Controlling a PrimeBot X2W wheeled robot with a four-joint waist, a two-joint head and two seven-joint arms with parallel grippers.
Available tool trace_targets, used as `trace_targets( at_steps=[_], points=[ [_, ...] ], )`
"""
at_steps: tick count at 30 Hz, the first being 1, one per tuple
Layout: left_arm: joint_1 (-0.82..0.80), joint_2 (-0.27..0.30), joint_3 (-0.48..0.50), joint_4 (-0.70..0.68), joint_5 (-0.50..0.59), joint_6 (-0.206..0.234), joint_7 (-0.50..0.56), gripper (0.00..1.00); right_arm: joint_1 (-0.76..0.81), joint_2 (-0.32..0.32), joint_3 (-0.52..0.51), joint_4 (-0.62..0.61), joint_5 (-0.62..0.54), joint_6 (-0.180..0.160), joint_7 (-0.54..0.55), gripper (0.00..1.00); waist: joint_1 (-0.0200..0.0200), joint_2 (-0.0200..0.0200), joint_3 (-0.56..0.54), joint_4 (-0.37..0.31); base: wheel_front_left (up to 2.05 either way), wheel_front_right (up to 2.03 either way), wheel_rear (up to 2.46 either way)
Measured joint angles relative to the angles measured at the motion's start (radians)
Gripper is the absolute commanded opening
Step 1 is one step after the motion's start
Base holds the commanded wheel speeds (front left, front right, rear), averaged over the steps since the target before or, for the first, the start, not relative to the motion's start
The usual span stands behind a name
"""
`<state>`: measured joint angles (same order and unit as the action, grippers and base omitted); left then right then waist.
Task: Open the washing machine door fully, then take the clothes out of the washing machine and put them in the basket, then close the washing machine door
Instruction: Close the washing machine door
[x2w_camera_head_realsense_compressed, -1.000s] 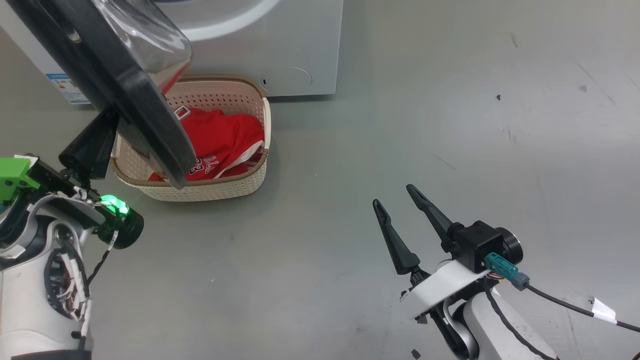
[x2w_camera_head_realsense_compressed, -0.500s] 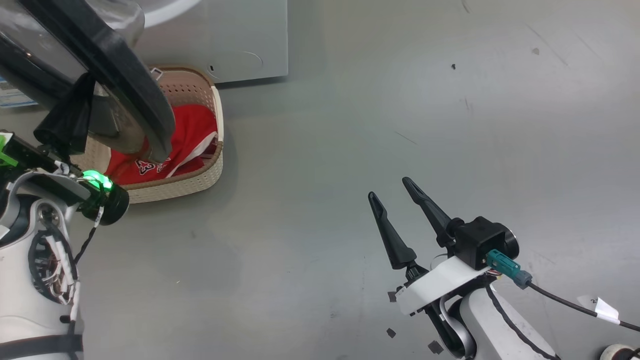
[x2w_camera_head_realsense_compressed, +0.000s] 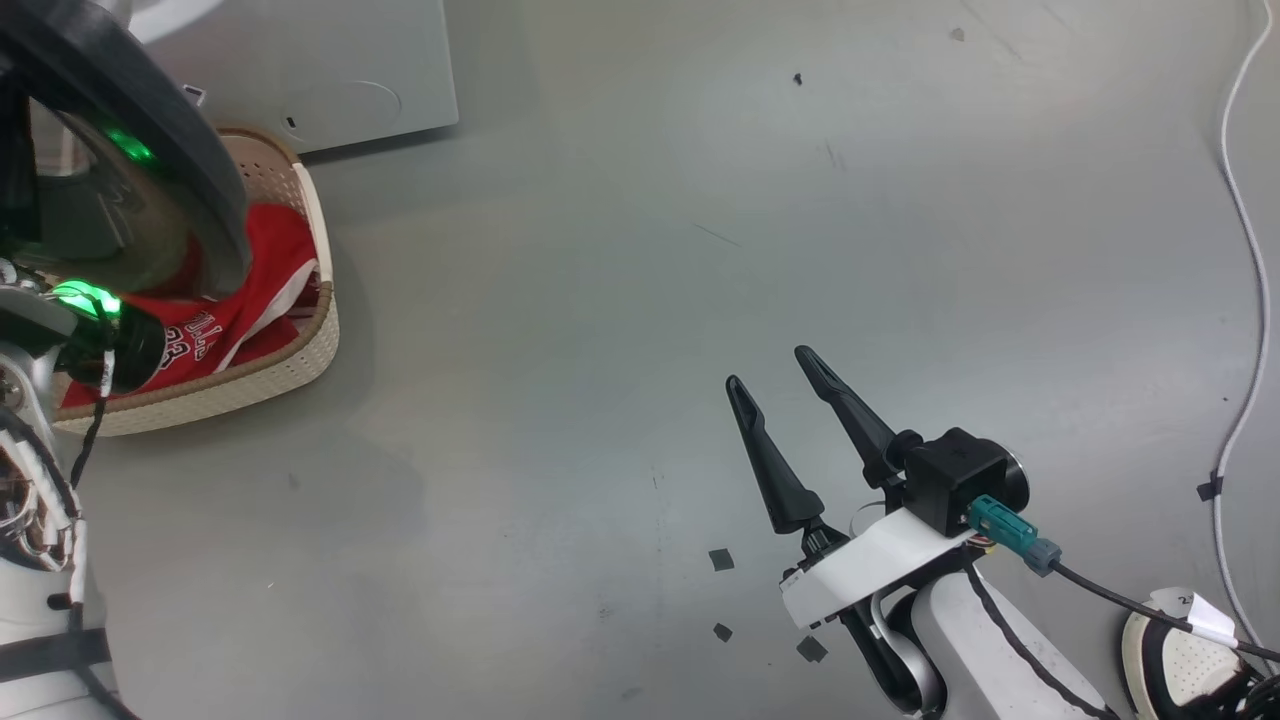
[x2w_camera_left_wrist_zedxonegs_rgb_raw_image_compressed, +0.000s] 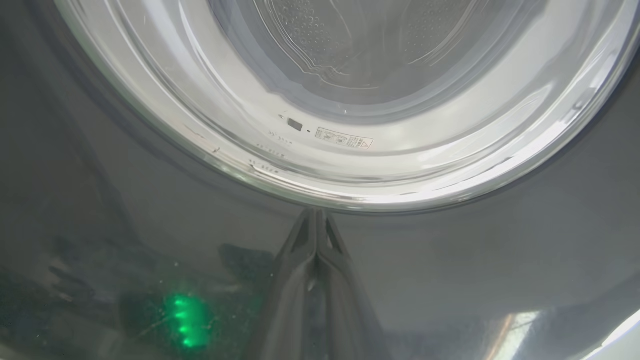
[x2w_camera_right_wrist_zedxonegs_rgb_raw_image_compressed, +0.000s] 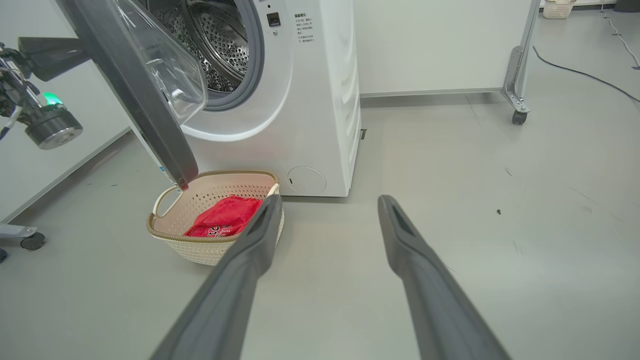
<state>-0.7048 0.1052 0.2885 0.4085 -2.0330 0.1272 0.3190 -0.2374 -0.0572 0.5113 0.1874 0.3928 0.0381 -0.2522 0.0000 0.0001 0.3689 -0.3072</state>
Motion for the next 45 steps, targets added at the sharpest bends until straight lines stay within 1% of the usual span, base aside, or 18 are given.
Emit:
trace_targets(
  at_steps=[1, 7, 11, 15, 19, 21, 25, 27, 31, 34, 35, 37, 38, 41, 42, 45],
  points=[
    [-0.003, 0.004, 0.003, -0.001, 0.0, 0.0, -0.007, 0.0, 0.0, 0.0, 0.002, -0.001, 0.003, -0.005, 0.0, 1.0, 0.0, 0.0, 0.003, -0.009, 0.0, 0.0, 0.0],
    [-0.023, 0.006, 0.002, -0.003, 0.0, 0.0, -0.031, 0.0, 0.0, 0.001, 0.007, -0.003, 0.014, -0.01, 0.0, 1.0, 0.0, 0.0, 0.014, -0.056, 0.0, 0.0, 0.0],
    [-0.035, -0.007, -0.022, -0.002, 0.003, 0.0, -0.039, 0.0, 0.0, 0.001, 0.005, -0.006, 0.018, -0.016, 0.0, 1.0, 0.0, 0.0, 0.017, -0.079, 0.0, 0.0, 0.0],
    [-0.048, -0.025, -0.039, -0.001, 0.003, 0.0, -0.04, 0.0, 0.001, 0.001, -0.001, -0.012, 0.018, -0.023, 0.0, 1.0, 0.0, 0.0, 0.018, -0.086, 0.0, 0.0, 0.0],
    [-0.054, -0.034, -0.046, 0.001, 0.003, 0.0, -0.04, 0.0, 0.001, 0.002, -0.02, -0.017, 0.017, -0.032, 0.0, 1.0, 0.0, 0.0, 0.017, -0.077, 0.0, 0.0, 0.0],
    [-0.053, -0.042, -0.068, 0.006, 0.004, 0.0, -0.038, 0.0, 0.001, 0.002, -0.036, -0.019, 0.009, -0.033, 0.0, 1.0, 0.0, 0.0, 0.012, -0.049, 0.0, 0.0, 0.0],
    [-0.045, -0.042, -0.125, 0.008, 0.042, -0.004, -0.014, 0.0, 0.0, 0.003, -0.056, -0.019, -0.01, -0.033, 0.0, 1.0, 0.0, 0.0, 0.004, -0.02, 0.0, 0.0, 0.0],
    [-0.024, -0.04, -0.171, 0.009, 0.091, -0.012, 0.001, 0.0, 0.0, 0.003, -0.074, -0.018, -0.01, -0.033, 0.0, 1.0, 0.0, 0.0, -0.002, -0.002, 0.0, 0.0, 0.0],
    [0.06, -0.014, -0.281, 0.014, 0.207, -0.05, 0.041, 0.0, 0.0, 0.003, -0.099, -0.017, -0.022, -0.032, 0.0, 1.0, 0.0, 0.0, -0.018, 0.036, 0.0, 0.0, 0.0],
    [0.116, 0.01, -0.358, 0.013, 0.28, -0.086, 0.069, 0.0, 0.0, 0.0, -0.114, -0.013, -0.026, -0.031, 0.0, 1.0, 0.0, 0.0, -0.032, 0.068, 0.0, 0.0, 0.0],
    [0.145, 0.024, -0.396, 0.007, 0.332, -0.116, 0.077, 0.0, 0.0, -0.002, -0.126, -0.011, -0.027, -0.031, 0.0, 1.0, 0.0, 0.0, -0.042, 0.091, 0.0, 0.0, 0.0],
    [0.173, 0.036, -0.415, 0.003, 0.362, -0.145, 0.076, 0.0, 0.001, -0.005, -0.138, -0.006, -0.027, -0.029, 0.0, 1.0, 0.0, 0.0, -0.054, 0.114, 0.0, 0.0, 0.0],
    [0.187, 0.044, -0.425, 0.002, 0.389, -0.167, 0.073, 0.0, 0.001, -0.006, -0.144, -0.003, -0.028, -0.029, 0.0, 1.0, 0.0, 0.0, -0.06, 0.126, 0.0, 0.0, 0.0],
    [0.235, 0.095, -0.481, -0.003, 0.512, -0.227, 0.045, 0.0, 0.005, -0.007, -0.156, 0.004, -0.028, -0.021, 0.0, 1.0, 0.0, 0.0, -0.081, 0.16, 0.0, 0.0, 0.0],
    [0.252, 0.113, -0.491, -0.004, 0.548, -0.239, 0.03, 0.0, 0.008, -0.008, -0.159, 0.006, -0.028, -0.019, 0.0, 1.0, 0.0, 0.0, -0.089, 0.172, 0.0, 0.0, 0.0],
    [0.291, 0.143, -0.505, -0.007, 0.63, -0.24, -0.025, 0.0, 0.028, -0.008, -0.171, 0.01, -0.028, -0.019, 0.0, 1.0, 0.0, 0.0, -0.115, 0.204, 0.0, 0.0, 0.0]
  ],
)
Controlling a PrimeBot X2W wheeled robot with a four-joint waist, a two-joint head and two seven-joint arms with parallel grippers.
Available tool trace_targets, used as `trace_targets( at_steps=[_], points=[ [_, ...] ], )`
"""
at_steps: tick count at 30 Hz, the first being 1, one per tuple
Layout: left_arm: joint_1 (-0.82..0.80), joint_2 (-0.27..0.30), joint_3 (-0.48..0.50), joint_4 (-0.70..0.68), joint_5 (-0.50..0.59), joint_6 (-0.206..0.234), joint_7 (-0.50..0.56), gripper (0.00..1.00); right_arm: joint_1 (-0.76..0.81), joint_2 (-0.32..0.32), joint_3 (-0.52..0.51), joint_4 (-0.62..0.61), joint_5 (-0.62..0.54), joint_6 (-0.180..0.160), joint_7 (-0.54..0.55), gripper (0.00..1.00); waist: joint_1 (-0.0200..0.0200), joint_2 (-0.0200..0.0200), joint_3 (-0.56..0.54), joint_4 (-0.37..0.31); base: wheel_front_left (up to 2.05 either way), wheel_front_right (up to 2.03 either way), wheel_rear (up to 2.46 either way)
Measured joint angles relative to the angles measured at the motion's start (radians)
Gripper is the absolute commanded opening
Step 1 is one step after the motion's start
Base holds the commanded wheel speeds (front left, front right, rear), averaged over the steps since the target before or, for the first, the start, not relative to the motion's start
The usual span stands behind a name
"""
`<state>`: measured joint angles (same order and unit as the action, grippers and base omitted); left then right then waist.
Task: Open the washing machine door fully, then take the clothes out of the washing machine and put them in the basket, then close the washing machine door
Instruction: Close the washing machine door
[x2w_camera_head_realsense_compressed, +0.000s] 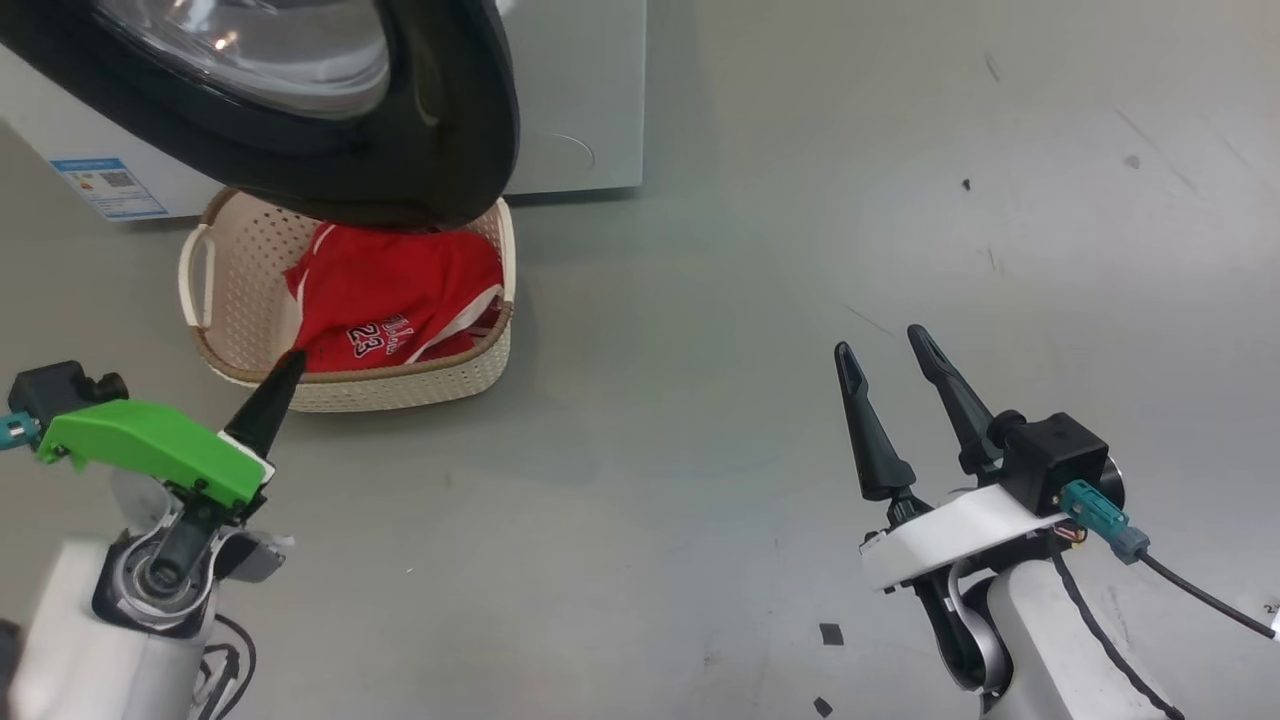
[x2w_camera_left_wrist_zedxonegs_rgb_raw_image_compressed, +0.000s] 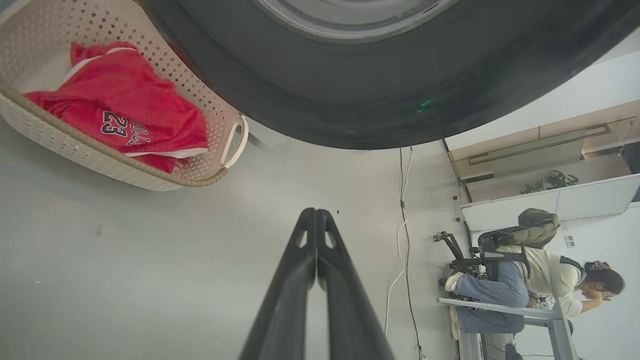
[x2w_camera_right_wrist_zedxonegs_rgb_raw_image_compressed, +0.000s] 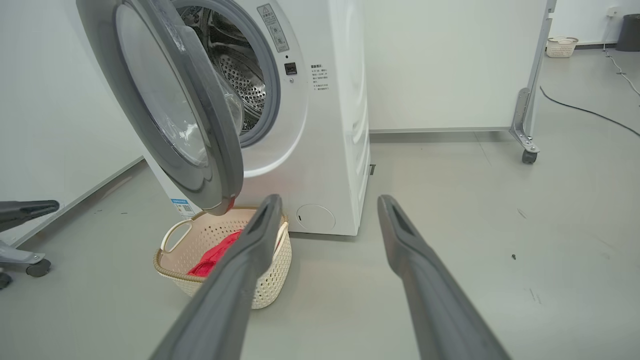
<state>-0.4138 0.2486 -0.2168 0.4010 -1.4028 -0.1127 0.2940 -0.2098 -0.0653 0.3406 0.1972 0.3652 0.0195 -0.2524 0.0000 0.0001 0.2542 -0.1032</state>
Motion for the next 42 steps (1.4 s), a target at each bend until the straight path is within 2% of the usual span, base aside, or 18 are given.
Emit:
trace_targets(
  at_steps=[7, 15, 21, 25, 31, 32, 34, 35, 42],
  points=[
    [0.035, 0.054, -0.031, -0.06, 0.207, -0.007, -0.171, 0.0, 0.039, -0.012, -0.037, 0.002, 0.0, 0.005, 0.0, 1.0, 0.0, 0.0, -0.054, 0.078, 0.0, 0.0, 0.0],
    [0.099, 0.101, -0.044, -0.114, 0.385, -0.007, -0.364, 0.0, 0.05, -0.012, -0.046, -0.012, -0.007, 0.015, 0.0, 1.0, 0.0, 0.0, -0.097, 0.155, 0.0, 0.0, 0.0],
    [0.149, 0.112, -0.044, -0.139, 0.473, -0.007, -0.49, 0.0, 0.051, -0.005, -0.048, -0.022, -0.004, 0.031, 0.0, 1.0, 0.0, 0.0, -0.118, 0.183, 0.0, 0.0, 0.0],
    [0.174, 0.111, -0.045, -0.149, 0.511, -0.007, -0.546, 0.0, 0.051, -0.005, -0.05, -0.025, -0.004, 0.031, 0.0, 1.0, 0.0, 0.0, -0.121, 0.188, 0.0, 0.0, 0.0],
    [0.213, 0.123, -0.051, -0.155, 0.616, 0.004, -0.552, 0.0, 0.057, -0.004, -0.055, -0.028, -0.006, 0.035, 0.0, 1.0, 0.0, 0.0, -0.122, 0.19, 0.0, 0.0, 0.0],
    [0.219, 0.123, -0.051, -0.158, 0.631, 0.01, -0.552, 0.05, 0.057, -0.003, -0.056, -0.028, -0.006, 0.039, 0.0, 1.0, 0.0, 0.0, -0.122, 0.19, 0.0, 0.0, 0.0],
    [0.228, 0.125, -0.052, -0.163, 0.664, 0.017, -0.552, 0.64, 0.058, -0.001, -0.058, -0.028, -0.007, 0.041, 0.0, 1.0, 0.0, 0.0, -0.122, 0.19, 0.0, 0.0, 0.0],
    [0.232, 0.124, -0.052, -0.166, 0.677, 0.021, -0.552, 1.0, 0.059, -0.001, -0.059, -0.028, -0.007, 0.041, 0.0, 1.0, 0.0, 0.0, -0.122, 0.19, 0.0, 0.0, 0.0],
    [0.255, 0.097, -0.045, -0.191, 0.705, 0.028, -0.551, 1.0, 0.069, 0.0, -0.063, -0.028, -0.009, 0.041, 0.0, 1.0, 0.0, 0.0, -0.123, 0.189, 0.0, 0.0, 0.0]
  ],
)
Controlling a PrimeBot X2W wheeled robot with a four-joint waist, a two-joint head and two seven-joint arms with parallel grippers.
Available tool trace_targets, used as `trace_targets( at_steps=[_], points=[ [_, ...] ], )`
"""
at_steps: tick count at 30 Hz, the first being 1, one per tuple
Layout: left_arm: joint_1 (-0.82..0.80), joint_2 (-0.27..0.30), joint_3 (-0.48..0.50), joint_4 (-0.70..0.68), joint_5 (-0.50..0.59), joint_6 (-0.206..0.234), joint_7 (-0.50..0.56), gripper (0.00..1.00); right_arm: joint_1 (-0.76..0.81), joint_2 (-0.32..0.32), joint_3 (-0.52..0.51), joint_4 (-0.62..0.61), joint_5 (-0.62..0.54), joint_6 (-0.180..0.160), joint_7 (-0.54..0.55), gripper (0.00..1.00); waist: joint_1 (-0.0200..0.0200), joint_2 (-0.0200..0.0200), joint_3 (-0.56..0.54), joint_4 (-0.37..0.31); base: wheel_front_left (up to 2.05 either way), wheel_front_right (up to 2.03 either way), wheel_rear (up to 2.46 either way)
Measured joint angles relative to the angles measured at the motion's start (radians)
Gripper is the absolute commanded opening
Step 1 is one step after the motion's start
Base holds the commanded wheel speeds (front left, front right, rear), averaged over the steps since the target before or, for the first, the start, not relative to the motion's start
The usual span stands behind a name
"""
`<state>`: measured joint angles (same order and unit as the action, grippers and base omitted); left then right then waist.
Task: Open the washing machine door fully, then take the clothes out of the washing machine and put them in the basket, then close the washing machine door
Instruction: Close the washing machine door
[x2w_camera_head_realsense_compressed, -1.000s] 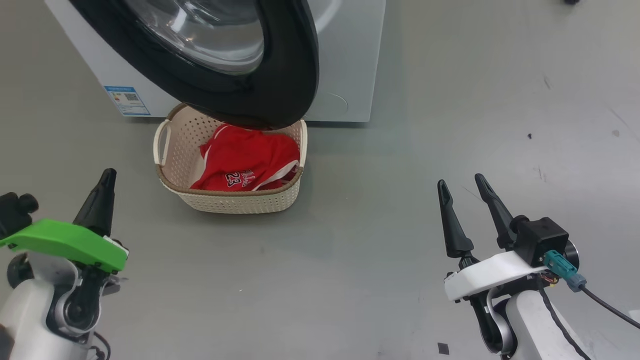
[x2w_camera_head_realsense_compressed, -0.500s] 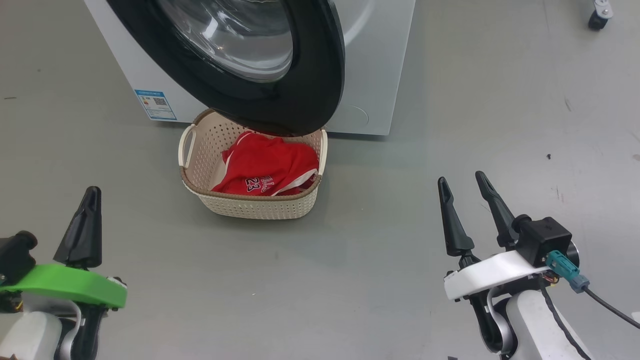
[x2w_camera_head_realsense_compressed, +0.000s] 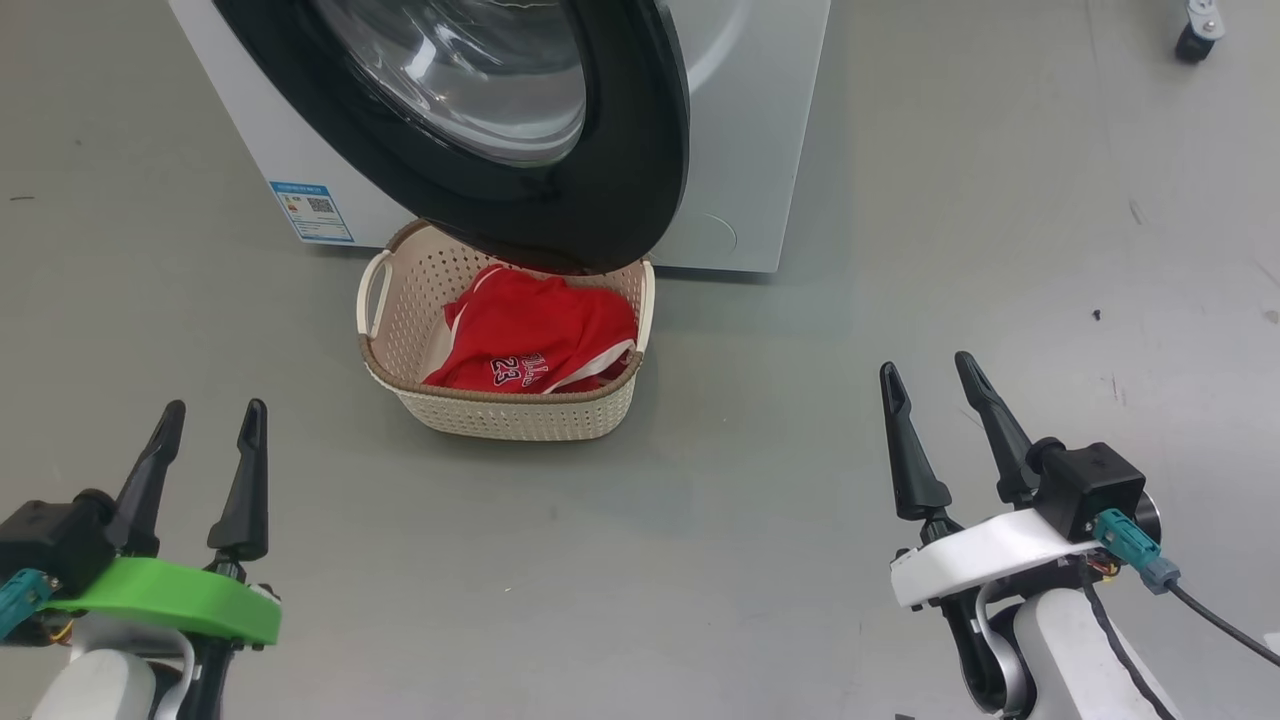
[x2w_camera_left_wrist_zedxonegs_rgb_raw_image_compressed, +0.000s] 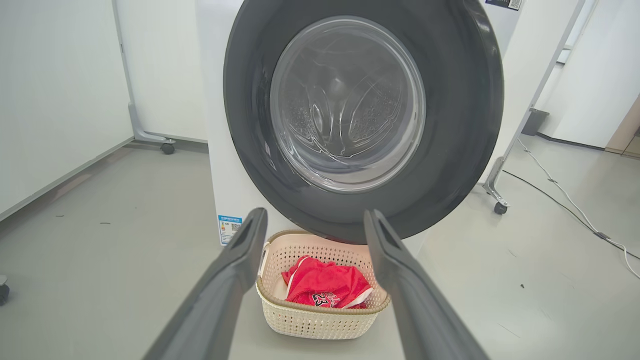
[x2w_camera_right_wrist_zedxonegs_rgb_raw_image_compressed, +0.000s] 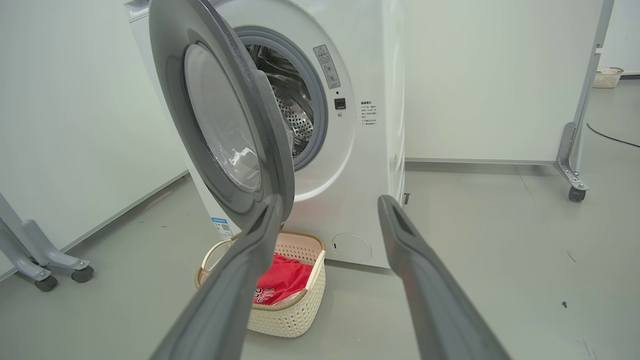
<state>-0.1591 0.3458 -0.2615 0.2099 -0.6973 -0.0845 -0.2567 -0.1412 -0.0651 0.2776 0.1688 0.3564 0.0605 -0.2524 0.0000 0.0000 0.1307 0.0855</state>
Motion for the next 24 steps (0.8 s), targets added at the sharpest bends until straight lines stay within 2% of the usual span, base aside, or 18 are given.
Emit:
trace_targets(
  at_steps=[24],
  points=[
    [0.059, -0.08, 0.064, -0.069, 0.113, -0.007, 0.0, 1.0, 0.008, 0.004, -0.002, 0.004, -0.015, 0.018, 0.0, 1.0, 0.0, 0.0, -0.015, -0.005, 0.0, 0.0, 0.0]
  ],
)
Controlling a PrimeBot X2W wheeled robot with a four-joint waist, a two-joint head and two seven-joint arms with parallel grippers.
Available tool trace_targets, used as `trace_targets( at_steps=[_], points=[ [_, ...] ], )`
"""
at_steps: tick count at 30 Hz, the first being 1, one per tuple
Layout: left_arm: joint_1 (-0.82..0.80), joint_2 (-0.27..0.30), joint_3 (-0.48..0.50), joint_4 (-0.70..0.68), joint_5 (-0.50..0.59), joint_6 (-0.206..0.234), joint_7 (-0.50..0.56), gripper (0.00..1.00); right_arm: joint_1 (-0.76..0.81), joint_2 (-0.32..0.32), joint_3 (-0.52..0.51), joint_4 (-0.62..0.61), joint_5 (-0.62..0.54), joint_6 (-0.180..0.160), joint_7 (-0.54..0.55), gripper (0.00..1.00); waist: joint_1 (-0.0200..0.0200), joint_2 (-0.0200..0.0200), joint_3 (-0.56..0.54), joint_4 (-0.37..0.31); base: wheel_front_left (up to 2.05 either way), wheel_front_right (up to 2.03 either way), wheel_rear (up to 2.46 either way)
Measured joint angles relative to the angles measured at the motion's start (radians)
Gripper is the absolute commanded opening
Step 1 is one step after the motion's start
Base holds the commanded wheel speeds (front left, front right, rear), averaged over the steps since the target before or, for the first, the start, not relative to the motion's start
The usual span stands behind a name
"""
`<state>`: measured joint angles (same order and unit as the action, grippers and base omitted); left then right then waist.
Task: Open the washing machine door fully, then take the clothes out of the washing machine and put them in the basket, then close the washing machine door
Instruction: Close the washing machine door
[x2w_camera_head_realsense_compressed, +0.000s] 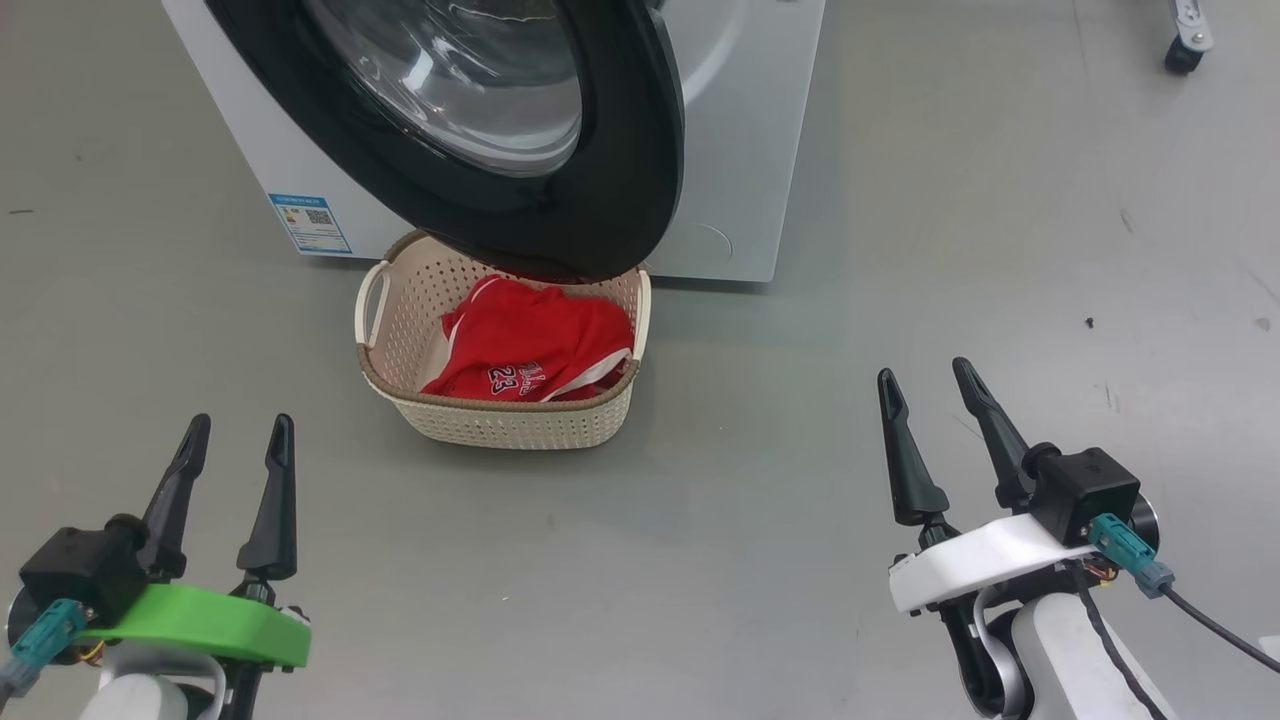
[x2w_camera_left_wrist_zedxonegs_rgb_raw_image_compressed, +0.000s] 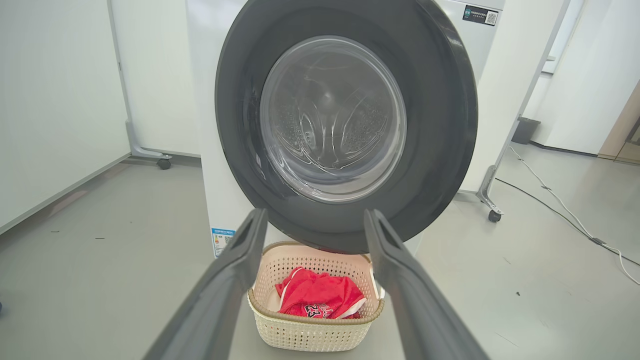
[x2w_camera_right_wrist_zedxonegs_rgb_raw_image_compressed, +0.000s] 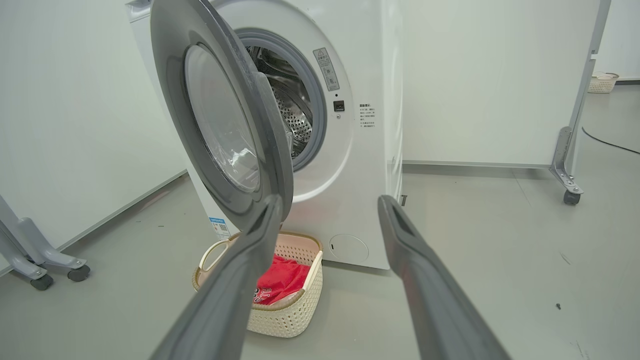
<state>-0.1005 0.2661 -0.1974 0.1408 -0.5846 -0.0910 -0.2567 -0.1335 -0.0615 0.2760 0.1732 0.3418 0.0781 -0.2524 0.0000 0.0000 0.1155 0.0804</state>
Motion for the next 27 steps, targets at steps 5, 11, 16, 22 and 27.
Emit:
trace_targets(
  at_steps=[5, 11, 16, 22, 27],
  points=[
    [0.004, -0.007, 0.004, -0.005, 0.015, -0.004, 0.0, 1.0, 0.002, 0.0, 0.0, 0.001, 0.0, 0.0, 0.0, 1.0, 0.0, 0.0, 0.0, -0.002, 0.0, 0.0, 0.0],
    [0.01, -0.021, 0.009, -0.007, 0.023, -0.011, 0.0, 1.0, 0.002, 0.001, -0.005, 0.001, 0.0, 0.003, 0.0, 1.0, 0.0, 0.0, 0.001, -0.002, 0.0, 0.0, 0.0],
    [0.02, -0.025, 0.014, -0.007, 0.039, -0.012, 0.0, 1.0, 0.002, 0.002, -0.01, 0.001, -0.002, 0.003, 0.0, 1.0, 0.0, 0.0, 0.002, 0.0, 0.0, 0.0, 0.0],
    [0.021, -0.036, 0.019, -0.012, 0.05, -0.02, 0.0, 1.0, 0.005, 0.003, -0.016, -0.003, -0.01, 0.003, 0.0, 1.0, 0.0, 0.0, 0.011, 0.004, 0.0, 0.0, 0.0],
    [0.021, -0.045, 0.019, -0.013, 0.052, -0.021, 0.0, 1.0, 0.005, 0.003, -0.019, -0.005, -0.011, 0.003, 0.0, 0.35, 0.0, 0.0, 0.025, 0.013, 0.0, 0.0, 0.0]
  ],
)
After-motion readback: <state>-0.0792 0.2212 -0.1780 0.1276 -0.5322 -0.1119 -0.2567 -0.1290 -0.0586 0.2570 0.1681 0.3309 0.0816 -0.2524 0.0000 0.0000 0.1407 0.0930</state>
